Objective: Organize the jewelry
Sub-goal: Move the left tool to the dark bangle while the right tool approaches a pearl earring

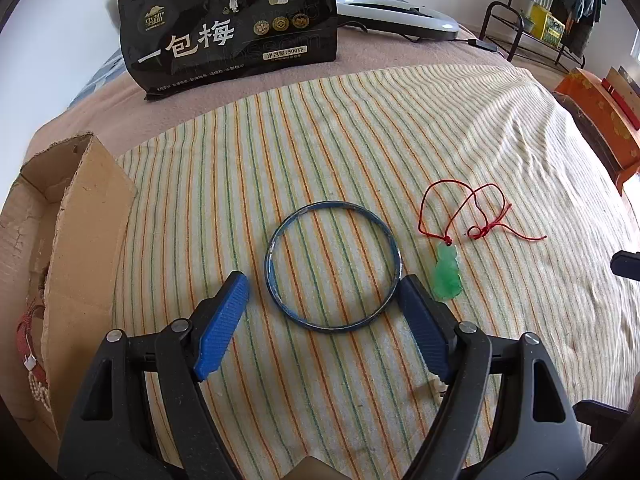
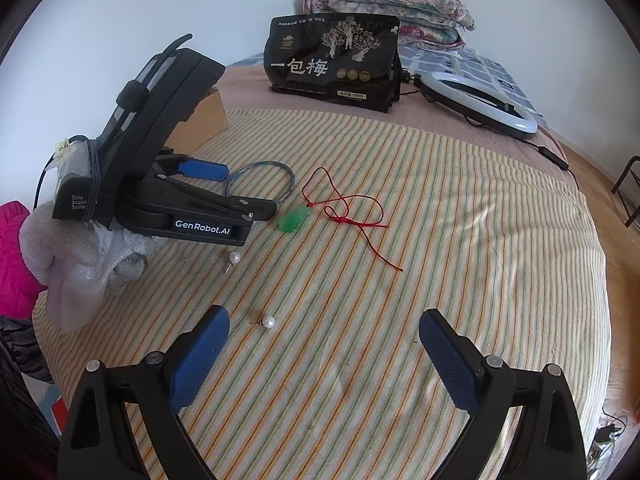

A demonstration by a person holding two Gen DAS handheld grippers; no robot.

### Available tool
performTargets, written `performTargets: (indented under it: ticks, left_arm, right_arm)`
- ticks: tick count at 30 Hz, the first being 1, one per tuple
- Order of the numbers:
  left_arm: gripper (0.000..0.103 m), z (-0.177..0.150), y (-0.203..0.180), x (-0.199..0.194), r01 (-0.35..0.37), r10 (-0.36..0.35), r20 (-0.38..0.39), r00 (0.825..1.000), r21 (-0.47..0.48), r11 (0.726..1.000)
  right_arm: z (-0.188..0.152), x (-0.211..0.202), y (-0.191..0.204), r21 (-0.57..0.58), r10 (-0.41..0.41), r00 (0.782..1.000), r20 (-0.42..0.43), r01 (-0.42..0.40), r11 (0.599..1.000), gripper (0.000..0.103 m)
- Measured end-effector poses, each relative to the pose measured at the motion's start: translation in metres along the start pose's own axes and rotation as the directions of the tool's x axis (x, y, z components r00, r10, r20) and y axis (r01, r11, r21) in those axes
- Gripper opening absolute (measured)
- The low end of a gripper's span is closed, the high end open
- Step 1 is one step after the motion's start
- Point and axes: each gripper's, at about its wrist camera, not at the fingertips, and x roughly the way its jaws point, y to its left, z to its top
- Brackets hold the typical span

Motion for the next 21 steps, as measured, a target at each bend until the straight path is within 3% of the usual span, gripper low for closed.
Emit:
performTargets:
  ticks: [5,9,12,15,21]
  left_arm:
    - [0.081,0.004,0.005,0.003,0.025,-0.025,0.007,1.0,-0.023,0.999]
    - [0.081,0.004,0.007,0.004,0.029,-0.028,0.023,0.999,-0.022,0.999]
    - [0.08,0.003,0.005,0.004,0.028,-0.028,0.035,0.999,-0.004,1.0]
    - [0.074,0.003,0.004,0.003,0.031,-0.031,0.042,0.999,0.006,0.999]
    - [0.073,0.003,0.003,0.002,0.034,-0.034,0.047,0.998,0.013,0.999]
  right_arm:
    - [-0.001,0.006,0.008,-0.042,0.026,1.0,-0.017,-0.026,0.999,0.085]
    - [-0.005,0.018,0.015,-0.077,0.068,0.995,-0.068,-0.073,0.994,0.06]
    - [-0.009,0.027,0.018,-0.09,0.084,0.991,-0.101,-0.094,0.991,0.047]
    - [-0.009,0.034,0.021,-0.098,0.096,0.988,-0.121,-0.108,0.989,0.04]
    - [-0.009,0.037,0.024,-0.106,0.1,0.988,-0.117,-0.112,0.988,0.032]
